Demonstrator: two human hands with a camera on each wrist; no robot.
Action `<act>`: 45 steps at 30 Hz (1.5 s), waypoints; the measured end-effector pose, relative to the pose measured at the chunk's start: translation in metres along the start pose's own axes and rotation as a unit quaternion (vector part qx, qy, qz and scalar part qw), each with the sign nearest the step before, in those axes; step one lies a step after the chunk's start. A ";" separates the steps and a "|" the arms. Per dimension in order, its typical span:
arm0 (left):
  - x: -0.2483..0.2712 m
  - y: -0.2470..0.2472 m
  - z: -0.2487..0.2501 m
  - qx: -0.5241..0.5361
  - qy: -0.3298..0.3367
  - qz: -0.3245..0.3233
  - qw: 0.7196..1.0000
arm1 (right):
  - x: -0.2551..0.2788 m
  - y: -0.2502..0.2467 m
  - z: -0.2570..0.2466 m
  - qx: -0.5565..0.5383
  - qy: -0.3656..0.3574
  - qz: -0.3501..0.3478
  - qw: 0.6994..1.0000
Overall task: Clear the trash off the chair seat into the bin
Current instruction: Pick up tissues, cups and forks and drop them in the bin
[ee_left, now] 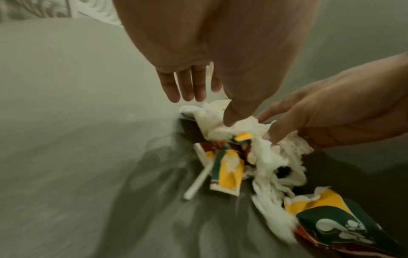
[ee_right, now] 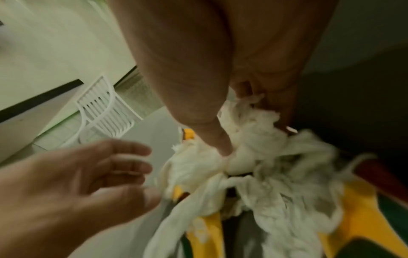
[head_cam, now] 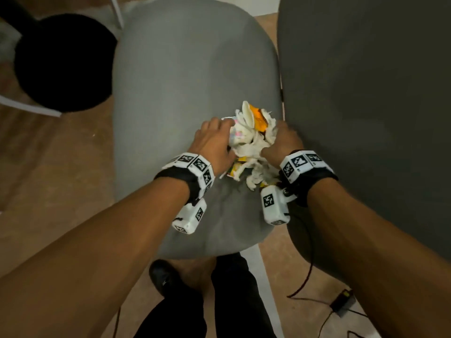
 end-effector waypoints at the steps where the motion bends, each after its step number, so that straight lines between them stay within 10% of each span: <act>1: -0.005 0.002 0.007 -0.029 0.005 -0.006 1.000 | 0.001 0.003 0.002 -0.019 -0.007 -0.004 1.000; 7: -0.025 0.004 -0.005 -0.105 -0.028 -0.082 0.991 | 0.001 0.011 0.004 -0.045 -0.072 -0.025 0.996; 28: 0.106 -0.047 -0.132 0.144 -0.126 0.195 0.962 | 0.092 0.017 -0.107 -0.045 -0.206 0.114 0.971; 45: 0.309 0.001 -0.285 0.229 -0.328 0.243 0.883 | 0.227 0.240 -0.212 -0.050 -0.305 -0.107 0.945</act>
Point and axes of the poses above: each hand's wrist, its own x-axis away from the middle knuckle, its own y-axis out of the palm, z = x × y, the point moved 1 cm from there along -x, towards the middle knuckle, and after that the axes turned 4 degrees about -y, right-handed, at the moved point
